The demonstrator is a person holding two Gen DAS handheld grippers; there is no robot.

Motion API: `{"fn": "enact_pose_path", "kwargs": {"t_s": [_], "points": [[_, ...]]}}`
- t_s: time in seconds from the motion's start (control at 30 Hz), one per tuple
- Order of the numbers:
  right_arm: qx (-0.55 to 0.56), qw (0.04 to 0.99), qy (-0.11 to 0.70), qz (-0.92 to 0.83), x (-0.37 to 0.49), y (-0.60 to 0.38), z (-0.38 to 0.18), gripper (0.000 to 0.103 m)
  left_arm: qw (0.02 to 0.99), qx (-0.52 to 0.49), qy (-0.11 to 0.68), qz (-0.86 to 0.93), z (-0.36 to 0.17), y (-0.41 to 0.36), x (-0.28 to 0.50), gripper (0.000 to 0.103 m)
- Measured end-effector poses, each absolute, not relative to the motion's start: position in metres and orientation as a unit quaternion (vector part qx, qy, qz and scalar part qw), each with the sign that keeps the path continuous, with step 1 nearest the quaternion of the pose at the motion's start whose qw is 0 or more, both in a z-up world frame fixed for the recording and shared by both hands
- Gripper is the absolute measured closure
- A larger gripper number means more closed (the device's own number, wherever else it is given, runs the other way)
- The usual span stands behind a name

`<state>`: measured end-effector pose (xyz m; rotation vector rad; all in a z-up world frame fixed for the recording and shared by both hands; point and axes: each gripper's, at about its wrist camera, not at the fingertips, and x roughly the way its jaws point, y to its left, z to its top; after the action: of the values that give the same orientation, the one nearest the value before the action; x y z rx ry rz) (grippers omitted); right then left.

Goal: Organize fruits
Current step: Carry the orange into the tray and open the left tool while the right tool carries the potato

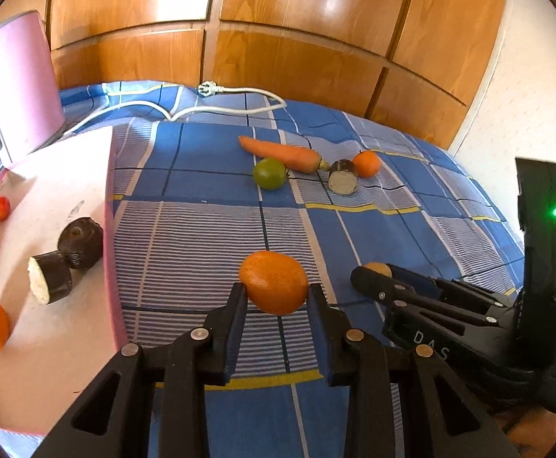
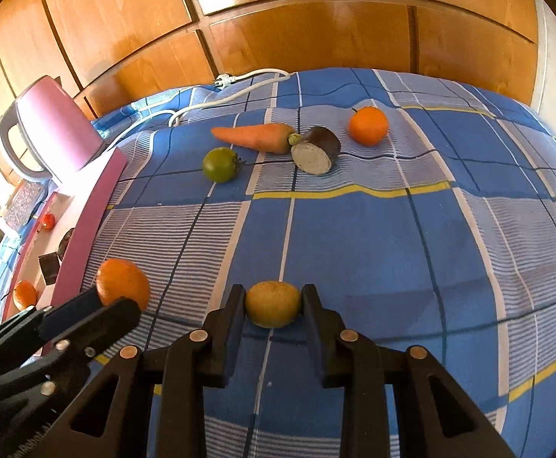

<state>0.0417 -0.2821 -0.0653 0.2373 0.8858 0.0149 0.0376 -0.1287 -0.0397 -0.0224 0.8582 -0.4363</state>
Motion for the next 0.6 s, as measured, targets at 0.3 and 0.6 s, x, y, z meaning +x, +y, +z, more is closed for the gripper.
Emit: {"fn": "enact_pose_path", "kwargs": {"t_s": [0.3,0.6], "points": [[0.108,0.897,0.429,0.005,0.031,-0.277,-0.064,0.073,0.893,-0.013,0.397,-0.211,-0.026,-0.121,0.025,0.071],[0.101,0.898,0.428,0.012,0.027,-0.267,-0.060,0.073,0.900,-0.021,0.383,-0.209,-0.013,-0.111,0.019,0.071]]}}
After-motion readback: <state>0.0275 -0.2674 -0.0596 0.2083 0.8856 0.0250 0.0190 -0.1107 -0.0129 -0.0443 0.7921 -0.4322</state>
